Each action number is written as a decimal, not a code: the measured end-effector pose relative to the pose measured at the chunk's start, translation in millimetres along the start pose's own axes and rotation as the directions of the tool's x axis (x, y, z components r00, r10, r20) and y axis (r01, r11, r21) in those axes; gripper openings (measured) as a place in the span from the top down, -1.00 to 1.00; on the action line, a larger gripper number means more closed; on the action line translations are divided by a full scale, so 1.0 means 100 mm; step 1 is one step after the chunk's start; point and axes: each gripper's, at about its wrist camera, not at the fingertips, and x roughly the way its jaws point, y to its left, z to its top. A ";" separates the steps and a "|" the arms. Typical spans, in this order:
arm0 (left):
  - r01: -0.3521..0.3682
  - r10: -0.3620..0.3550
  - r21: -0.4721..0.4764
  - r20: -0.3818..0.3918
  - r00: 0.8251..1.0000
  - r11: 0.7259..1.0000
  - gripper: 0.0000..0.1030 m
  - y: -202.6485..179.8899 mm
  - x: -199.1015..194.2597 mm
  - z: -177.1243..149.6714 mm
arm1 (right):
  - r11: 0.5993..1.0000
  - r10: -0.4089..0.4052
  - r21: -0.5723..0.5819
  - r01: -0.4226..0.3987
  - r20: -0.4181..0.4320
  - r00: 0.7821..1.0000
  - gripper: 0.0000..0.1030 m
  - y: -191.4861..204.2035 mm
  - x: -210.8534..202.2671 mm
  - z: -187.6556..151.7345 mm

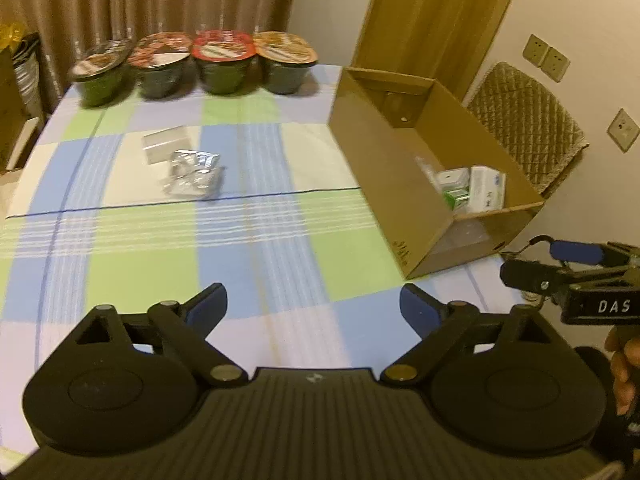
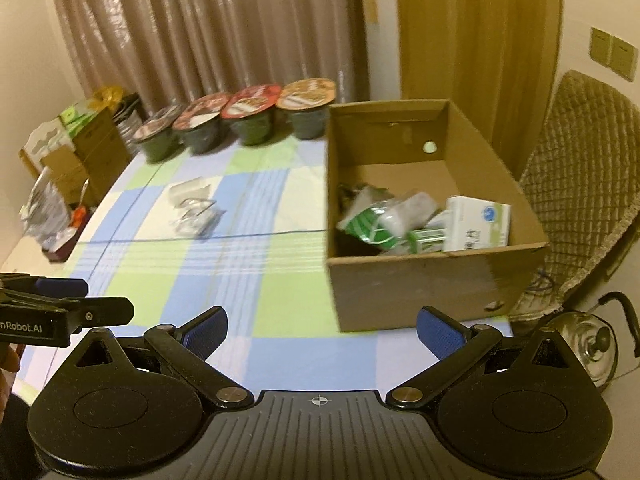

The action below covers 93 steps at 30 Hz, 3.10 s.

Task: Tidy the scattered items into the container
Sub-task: 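Move both tools back toward the remaining clear items on the table, then grasp the clear bag with the wire hook using the right gripper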

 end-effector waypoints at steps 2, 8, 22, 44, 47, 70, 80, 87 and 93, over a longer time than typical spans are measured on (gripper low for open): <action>-0.014 0.014 0.001 -0.001 1.000 1.000 -0.84 0.09 -0.06 -0.06 | 1.000 0.010 -0.016 -0.010 -0.003 1.000 -1.00 0.11 0.01 -0.02; -0.051 0.051 -0.038 -0.004 0.999 0.998 -0.92 0.39 -0.19 -0.20 | 0.997 0.033 -0.069 -0.034 -0.013 0.999 -1.00 0.36 0.01 -0.06; -0.084 0.085 -0.042 0.020 0.996 0.996 -0.97 0.82 -0.39 -0.24 | 0.986 0.029 -0.165 -0.028 0.002 1.000 -1.00 0.80 -0.09 0.01; -0.153 0.154 -0.042 0.020 0.988 0.987 -0.97 1.01 -0.30 -0.34 | 0.937 0.118 -0.325 -0.126 -0.045 0.992 -1.00 1.06 0.36 0.15; -0.184 0.185 -0.049 0.012 0.983 0.982 -0.97 1.12 -0.18 -0.33 | 0.930 0.140 -0.334 -0.154 -0.067 0.988 -1.00 1.10 0.63 0.21; -0.103 0.102 0.186 0.015 0.995 0.977 -0.97 1.79 0.97 0.65 | 0.633 0.234 -0.700 -0.331 -0.235 0.943 -1.00 1.56 2.62 1.04; -0.038 0.041 0.316 -0.001 0.999 0.948 -0.97 1.92 1.46 0.88 | 0.524 0.236 -0.728 -0.442 -0.375 0.897 -1.00 1.57 3.34 1.14; -0.003 0.020 0.406 -0.038 0.999 0.914 -0.97 1.98 1.74 0.95 | 0.436 0.226 -0.765 -0.474 -0.417 0.880 -0.86 1.62 3.62 1.13; 0.037 -0.008 0.525 -0.058 0.998 0.850 -0.97 2.05 1.90 1.05 | 0.393 0.220 -0.766 -0.509 -0.459 0.861 -0.60 1.63 3.78 1.18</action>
